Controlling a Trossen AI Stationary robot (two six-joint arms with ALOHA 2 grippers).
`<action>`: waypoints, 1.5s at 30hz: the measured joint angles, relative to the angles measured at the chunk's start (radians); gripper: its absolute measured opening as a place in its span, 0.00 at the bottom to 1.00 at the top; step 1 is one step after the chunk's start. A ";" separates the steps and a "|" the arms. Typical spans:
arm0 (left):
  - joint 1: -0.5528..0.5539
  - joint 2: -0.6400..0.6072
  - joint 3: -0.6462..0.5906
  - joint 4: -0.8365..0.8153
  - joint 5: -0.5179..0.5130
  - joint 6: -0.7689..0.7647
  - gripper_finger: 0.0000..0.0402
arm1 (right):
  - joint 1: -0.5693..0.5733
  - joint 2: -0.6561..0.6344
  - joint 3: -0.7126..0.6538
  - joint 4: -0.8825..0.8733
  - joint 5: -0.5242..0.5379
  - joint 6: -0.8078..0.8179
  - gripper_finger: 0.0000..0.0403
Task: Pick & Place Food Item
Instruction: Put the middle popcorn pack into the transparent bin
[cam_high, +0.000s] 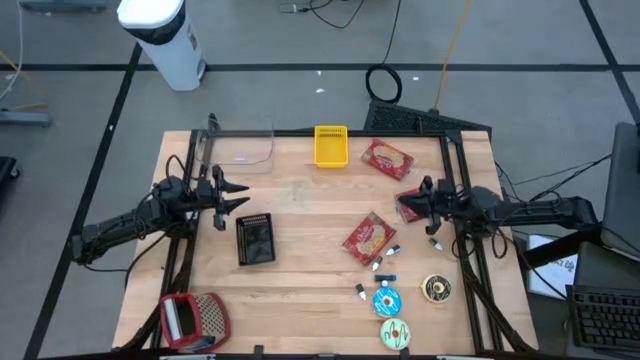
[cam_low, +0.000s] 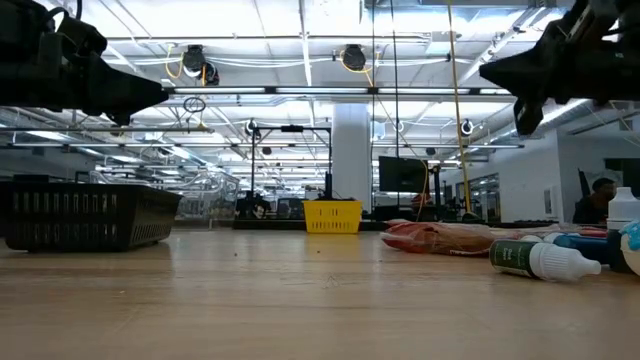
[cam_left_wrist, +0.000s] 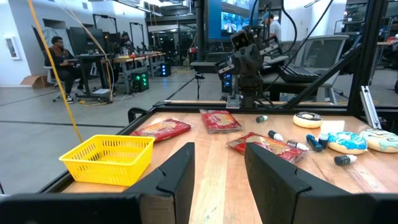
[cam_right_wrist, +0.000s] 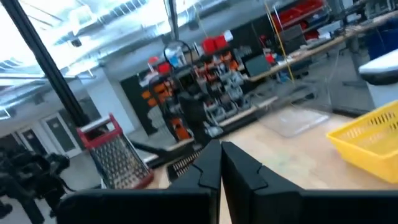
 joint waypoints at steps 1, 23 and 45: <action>0.000 0.000 0.000 0.000 0.000 0.000 0.36 | -0.003 0.000 0.000 0.015 0.010 -0.022 0.01; 0.000 0.000 0.000 0.000 0.000 0.000 0.36 | 0.055 0.402 0.240 0.051 0.196 0.007 0.58; 0.000 0.000 0.000 0.007 0.000 0.000 0.36 | -0.329 0.766 0.675 -1.469 0.387 0.468 0.55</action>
